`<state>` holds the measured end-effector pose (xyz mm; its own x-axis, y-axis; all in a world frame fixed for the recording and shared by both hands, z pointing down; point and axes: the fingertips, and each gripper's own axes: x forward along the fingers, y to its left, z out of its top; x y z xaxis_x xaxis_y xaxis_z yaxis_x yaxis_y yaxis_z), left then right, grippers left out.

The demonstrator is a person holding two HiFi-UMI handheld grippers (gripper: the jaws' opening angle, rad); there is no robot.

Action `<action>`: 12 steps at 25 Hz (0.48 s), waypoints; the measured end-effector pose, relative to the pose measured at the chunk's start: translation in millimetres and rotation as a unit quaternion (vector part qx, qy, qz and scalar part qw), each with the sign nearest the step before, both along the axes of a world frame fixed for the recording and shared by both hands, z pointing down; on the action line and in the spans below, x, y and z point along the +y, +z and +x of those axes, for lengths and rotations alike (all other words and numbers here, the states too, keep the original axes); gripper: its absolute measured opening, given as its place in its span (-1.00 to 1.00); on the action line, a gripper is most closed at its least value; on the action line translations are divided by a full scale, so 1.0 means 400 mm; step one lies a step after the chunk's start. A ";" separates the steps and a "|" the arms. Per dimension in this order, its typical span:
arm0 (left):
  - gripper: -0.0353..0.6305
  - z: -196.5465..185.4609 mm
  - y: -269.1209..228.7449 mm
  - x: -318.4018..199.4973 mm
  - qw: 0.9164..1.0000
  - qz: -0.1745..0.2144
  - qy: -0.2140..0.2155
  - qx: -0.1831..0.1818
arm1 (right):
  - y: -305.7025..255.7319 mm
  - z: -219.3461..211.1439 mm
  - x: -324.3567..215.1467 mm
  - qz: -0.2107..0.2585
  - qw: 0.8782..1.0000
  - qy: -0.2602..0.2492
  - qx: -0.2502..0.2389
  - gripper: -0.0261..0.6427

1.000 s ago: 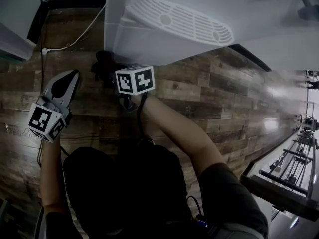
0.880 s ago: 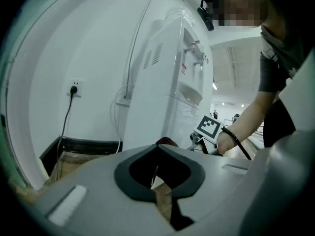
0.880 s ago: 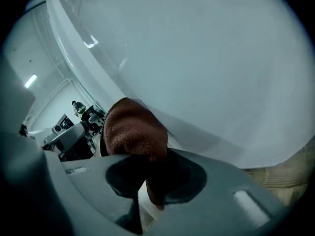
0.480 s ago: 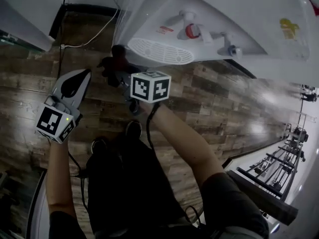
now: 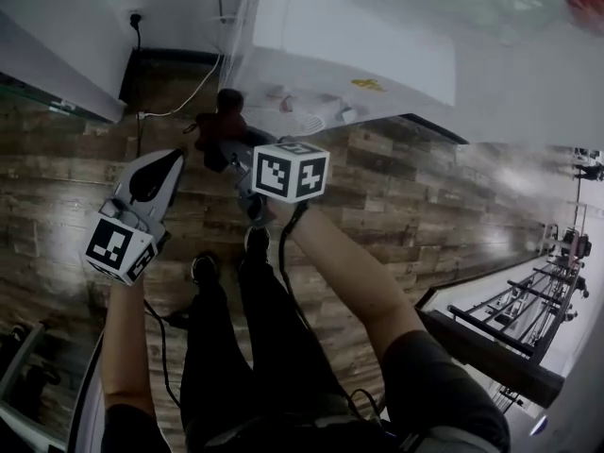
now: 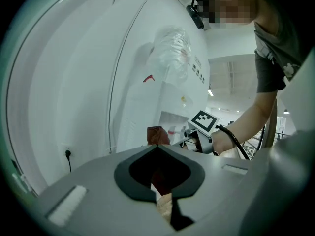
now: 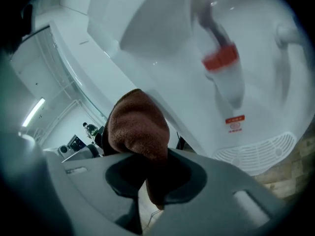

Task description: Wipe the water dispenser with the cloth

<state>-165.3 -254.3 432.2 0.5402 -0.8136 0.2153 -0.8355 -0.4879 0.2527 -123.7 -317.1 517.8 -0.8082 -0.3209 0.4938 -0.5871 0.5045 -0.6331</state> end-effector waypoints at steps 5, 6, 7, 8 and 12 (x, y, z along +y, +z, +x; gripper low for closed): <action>-0.84 0.001 -0.134 0.005 1.000 0.027 0.014 0.004 | -0.187 0.000 -0.006 0.014 0.999 0.019 -0.025 -0.74; -0.84 -0.001 -0.155 0.002 0.999 0.032 0.015 0.005 | -0.223 -0.001 -0.009 0.020 0.999 0.024 -0.030 -0.74; -0.84 -0.001 -0.177 0.000 0.999 0.037 0.016 0.006 | -0.259 0.000 -0.013 0.026 0.999 0.029 -0.036 -0.74; -0.84 -0.001 -0.199 -0.001 0.999 0.041 0.016 0.007 | -0.294 0.001 -0.016 0.032 0.998 0.035 -0.041 -0.74; -0.84 0.005 -0.277 0.023 0.999 0.048 0.003 0.019 | -0.403 0.012 -0.019 0.052 0.997 0.043 -0.049 -0.74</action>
